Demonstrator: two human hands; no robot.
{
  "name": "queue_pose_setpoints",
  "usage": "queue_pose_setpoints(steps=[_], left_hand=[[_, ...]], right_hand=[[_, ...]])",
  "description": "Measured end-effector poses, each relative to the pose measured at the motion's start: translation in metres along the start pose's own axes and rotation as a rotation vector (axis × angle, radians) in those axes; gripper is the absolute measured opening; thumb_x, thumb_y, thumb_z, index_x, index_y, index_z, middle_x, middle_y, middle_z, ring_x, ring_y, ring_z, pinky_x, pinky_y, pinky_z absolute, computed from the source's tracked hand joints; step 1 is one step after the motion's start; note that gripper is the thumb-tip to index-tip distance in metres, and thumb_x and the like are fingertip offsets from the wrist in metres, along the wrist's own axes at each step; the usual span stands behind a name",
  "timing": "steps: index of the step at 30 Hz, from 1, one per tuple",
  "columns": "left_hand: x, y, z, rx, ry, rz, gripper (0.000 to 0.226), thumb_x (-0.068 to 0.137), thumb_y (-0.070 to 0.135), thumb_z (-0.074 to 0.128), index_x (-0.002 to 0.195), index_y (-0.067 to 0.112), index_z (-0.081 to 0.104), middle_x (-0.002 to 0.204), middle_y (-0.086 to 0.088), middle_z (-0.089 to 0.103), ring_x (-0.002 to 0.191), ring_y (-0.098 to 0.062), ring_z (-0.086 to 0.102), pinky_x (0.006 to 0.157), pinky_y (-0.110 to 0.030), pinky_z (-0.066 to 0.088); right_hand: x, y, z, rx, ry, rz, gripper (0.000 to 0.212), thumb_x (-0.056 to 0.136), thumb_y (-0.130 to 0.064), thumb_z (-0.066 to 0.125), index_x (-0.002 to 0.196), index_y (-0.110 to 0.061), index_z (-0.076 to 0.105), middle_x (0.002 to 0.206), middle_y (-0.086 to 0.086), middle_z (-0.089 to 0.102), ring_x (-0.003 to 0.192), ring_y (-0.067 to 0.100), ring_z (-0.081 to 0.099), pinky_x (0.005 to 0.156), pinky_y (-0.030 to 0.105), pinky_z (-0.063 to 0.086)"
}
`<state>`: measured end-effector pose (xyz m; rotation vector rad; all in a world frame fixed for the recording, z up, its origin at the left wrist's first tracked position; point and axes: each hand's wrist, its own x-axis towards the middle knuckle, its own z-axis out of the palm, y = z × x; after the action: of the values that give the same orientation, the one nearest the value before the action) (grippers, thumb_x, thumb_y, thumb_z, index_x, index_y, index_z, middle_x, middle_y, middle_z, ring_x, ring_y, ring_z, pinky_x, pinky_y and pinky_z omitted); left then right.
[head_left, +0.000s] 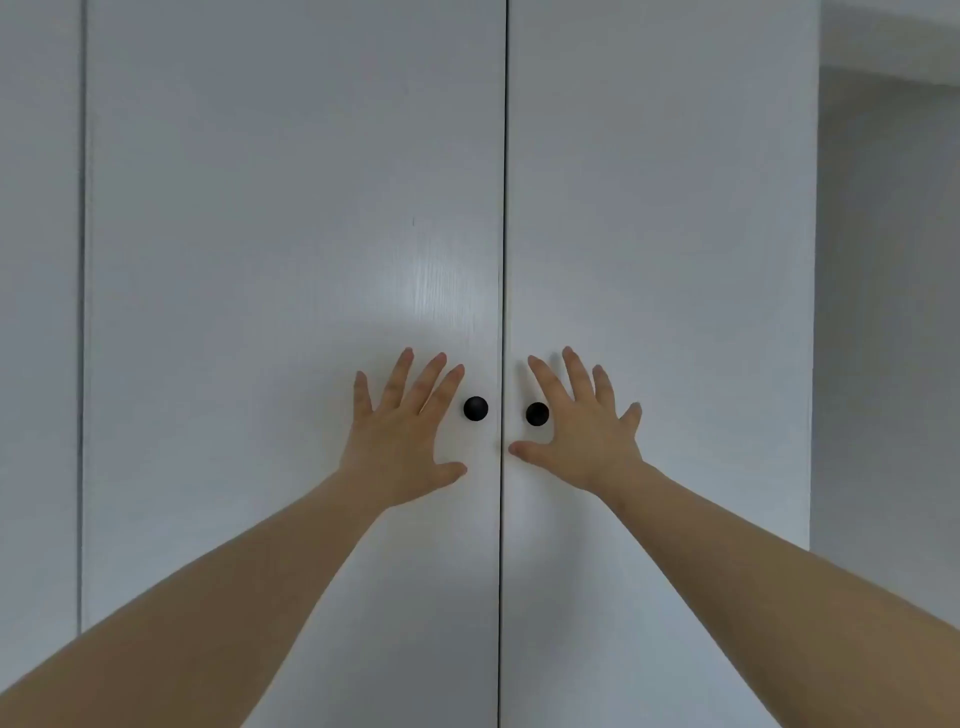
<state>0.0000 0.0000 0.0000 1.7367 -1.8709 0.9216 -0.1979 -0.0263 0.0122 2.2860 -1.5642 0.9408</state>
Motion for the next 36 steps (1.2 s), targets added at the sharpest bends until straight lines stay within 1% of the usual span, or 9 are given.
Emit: queue_pose_setpoints(steps=[4, 11, 18, 21, 23, 24, 26, 30, 36], left_hand=[[0.0, -0.009, 0.013, 0.02, -0.026, -0.053, 0.102, 0.078, 0.062, 0.051, 0.143, 0.03, -0.02, 0.156, 0.008, -0.02, 0.141, -0.025, -0.024, 0.111, -0.06, -0.005], [0.011, -0.007, 0.019, 0.074, 0.046, -0.031, 0.102, 0.077, 0.064, 0.049, 0.143, 0.03, -0.021, 0.155, 0.007, -0.021, 0.141, -0.025, -0.025, 0.11, -0.061, -0.011], [0.016, -0.008, 0.03, 0.143, 0.091, -0.021, 0.111, 0.071, 0.073, 0.05, 0.133, 0.028, -0.031, 0.155, 0.004, -0.024, 0.14, -0.028, -0.027, 0.107, -0.062, -0.014], [0.016, -0.008, 0.032, 0.143, 0.115, -0.013, 0.112, 0.069, 0.073, 0.053, 0.131, 0.028, -0.03, 0.154, 0.005, -0.024, 0.14, -0.029, -0.025, 0.108, -0.063, -0.011], [0.017, -0.007, 0.033, 0.13, 0.125, -0.018, 0.113, 0.069, 0.072, 0.055, 0.132, 0.028, -0.028, 0.156, 0.003, -0.02, 0.141, -0.03, -0.022, 0.108, -0.063, -0.01], [0.017, -0.006, 0.033, 0.13, 0.117, -0.022, 0.113, 0.069, 0.071, 0.055, 0.131, 0.028, -0.028, 0.156, 0.003, -0.02, 0.141, -0.03, -0.022, 0.109, -0.063, -0.01], [0.016, -0.006, 0.032, 0.129, 0.108, -0.031, 0.113, 0.069, 0.071, 0.055, 0.131, 0.029, -0.029, 0.156, 0.003, -0.02, 0.141, -0.03, -0.023, 0.109, -0.062, -0.01], [0.015, -0.004, 0.031, 0.161, 0.092, -0.044, 0.112, 0.07, 0.072, 0.052, 0.13, 0.028, -0.032, 0.155, 0.003, -0.023, 0.141, -0.031, -0.023, 0.109, -0.061, -0.01], [0.008, 0.003, 0.028, 0.138, 0.029, -0.063, 0.11, 0.076, 0.065, 0.055, 0.13, 0.026, -0.033, 0.154, 0.001, -0.026, 0.14, -0.031, -0.025, 0.111, -0.059, -0.007]], right_hand=[[0.005, 0.0, 0.009, 0.02, -0.02, 0.044, 0.095, 0.078, -0.056, 0.061, 0.144, -0.045, -0.007, 0.157, -0.007, -0.018, 0.146, 0.031, -0.005, 0.106, 0.065, 0.02], [0.016, 0.002, 0.024, -0.023, 0.032, 0.02, 0.093, 0.078, -0.055, 0.061, 0.143, -0.045, -0.003, 0.157, -0.006, -0.014, 0.145, 0.032, -0.005, 0.105, 0.064, 0.022], [0.021, 0.001, 0.037, -0.112, 0.05, 0.012, 0.073, 0.09, -0.053, 0.043, 0.145, -0.041, -0.004, 0.158, -0.002, -0.014, 0.145, 0.037, -0.006, 0.104, 0.061, 0.025], [0.022, 0.001, 0.044, -0.124, 0.321, -0.066, 0.049, 0.089, -0.031, 0.054, 0.135, -0.023, 0.038, 0.149, 0.012, 0.033, 0.132, 0.045, 0.034, 0.086, 0.052, 0.046], [0.025, 0.002, 0.047, -0.107, 0.509, -0.12, 0.031, 0.075, -0.019, 0.07, 0.104, -0.011, 0.06, 0.105, 0.013, 0.065, 0.093, 0.038, 0.063, 0.064, 0.04, 0.051], [0.027, 0.002, 0.05, -0.116, 0.54, -0.133, 0.024, 0.071, -0.018, 0.074, 0.091, -0.01, 0.062, 0.085, 0.009, 0.066, 0.074, 0.032, 0.063, 0.058, 0.034, 0.047], [0.03, 0.002, 0.052, -0.128, 0.521, -0.131, 0.017, 0.075, -0.018, 0.071, 0.082, -0.009, 0.059, 0.065, 0.006, 0.058, 0.055, 0.025, 0.049, 0.054, 0.03, 0.036], [0.034, 0.001, 0.055, 0.031, 0.342, -0.07, 0.024, 0.098, -0.025, 0.035, 0.106, -0.006, 0.046, 0.092, 0.008, 0.055, 0.07, 0.025, 0.046, 0.065, 0.034, 0.035], [0.027, -0.002, 0.045, 0.267, 0.198, -0.035, 0.022, 0.099, -0.026, 0.031, 0.104, -0.008, 0.042, 0.096, 0.003, 0.051, 0.082, 0.031, 0.057, 0.076, 0.043, 0.045]])
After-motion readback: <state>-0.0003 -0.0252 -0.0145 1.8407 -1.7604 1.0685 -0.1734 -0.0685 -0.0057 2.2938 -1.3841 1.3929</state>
